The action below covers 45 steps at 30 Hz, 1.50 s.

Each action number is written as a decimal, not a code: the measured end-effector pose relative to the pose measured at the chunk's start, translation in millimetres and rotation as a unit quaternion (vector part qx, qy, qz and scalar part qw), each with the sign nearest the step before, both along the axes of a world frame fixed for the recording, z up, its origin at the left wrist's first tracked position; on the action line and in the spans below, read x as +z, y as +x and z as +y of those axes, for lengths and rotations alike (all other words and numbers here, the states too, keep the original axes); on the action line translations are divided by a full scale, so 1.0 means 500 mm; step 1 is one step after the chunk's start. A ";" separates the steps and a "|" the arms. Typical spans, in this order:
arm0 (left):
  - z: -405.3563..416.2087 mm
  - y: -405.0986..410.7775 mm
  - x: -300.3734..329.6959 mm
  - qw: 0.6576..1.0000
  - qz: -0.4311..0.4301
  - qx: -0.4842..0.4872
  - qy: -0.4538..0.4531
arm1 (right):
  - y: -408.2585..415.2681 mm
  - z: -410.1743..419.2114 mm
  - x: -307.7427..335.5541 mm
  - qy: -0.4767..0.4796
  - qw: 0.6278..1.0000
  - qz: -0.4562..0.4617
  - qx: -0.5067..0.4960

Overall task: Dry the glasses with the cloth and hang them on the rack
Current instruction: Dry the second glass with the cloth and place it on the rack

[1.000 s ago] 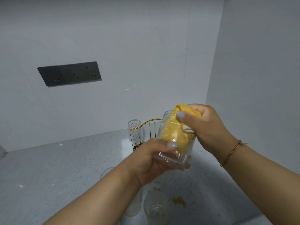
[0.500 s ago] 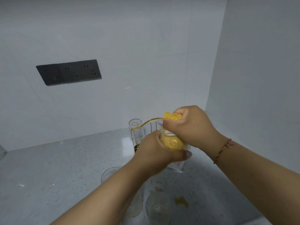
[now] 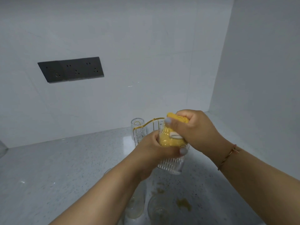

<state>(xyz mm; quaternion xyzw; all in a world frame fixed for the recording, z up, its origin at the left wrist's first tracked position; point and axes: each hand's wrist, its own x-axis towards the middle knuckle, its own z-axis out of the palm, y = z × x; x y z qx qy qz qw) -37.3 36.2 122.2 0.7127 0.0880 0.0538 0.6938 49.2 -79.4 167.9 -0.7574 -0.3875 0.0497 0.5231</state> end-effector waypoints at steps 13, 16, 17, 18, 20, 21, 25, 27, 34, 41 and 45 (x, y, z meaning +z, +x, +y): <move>0.007 0.010 -0.024 0.974 -0.117 0.093 -0.170 | -0.139 -0.025 -0.114 0.253 0.949 0.108 -0.153; -0.008 0.014 -0.039 0.976 -0.135 0.073 -0.152 | -0.131 -0.010 -0.122 0.254 0.951 0.126 -0.124; -0.010 0.012 -0.043 0.979 -0.139 0.062 -0.139 | -0.112 -0.008 -0.117 0.254 0.946 0.159 -0.126; -0.012 0.012 -0.045 0.981 -0.143 0.052 -0.119 | -0.088 -0.008 -0.118 0.261 0.931 0.231 -0.105; -0.017 0.013 -0.048 0.986 -0.142 0.063 -0.060 | -0.057 -0.005 -0.131 0.298 0.859 0.416 -0.035; -0.018 0.012 -0.046 0.986 -0.142 0.084 -0.029 | -0.057 -0.006 -0.132 0.313 0.814 0.489 -0.026; -0.021 0.014 -0.037 0.969 -0.165 0.160 0.092 | -0.073 -0.011 -0.150 0.339 0.750 0.568 -0.014; -0.016 0.018 -0.038 0.963 -0.170 0.175 0.118 | -0.078 -0.014 -0.156 0.347 0.745 0.570 -0.006; 0.033 0.031 -0.030 0.962 -0.124 0.213 0.121 | -0.073 -0.044 -0.161 0.291 0.835 0.460 -0.077; 0.043 0.030 -0.037 0.978 -0.025 0.117 0.169 | -0.038 -0.073 -0.108 0.255 0.952 0.157 -0.070; 0.053 0.035 -0.025 0.974 0.069 0.044 0.212 | -0.021 -0.073 -0.110 0.208 0.976 0.055 -0.019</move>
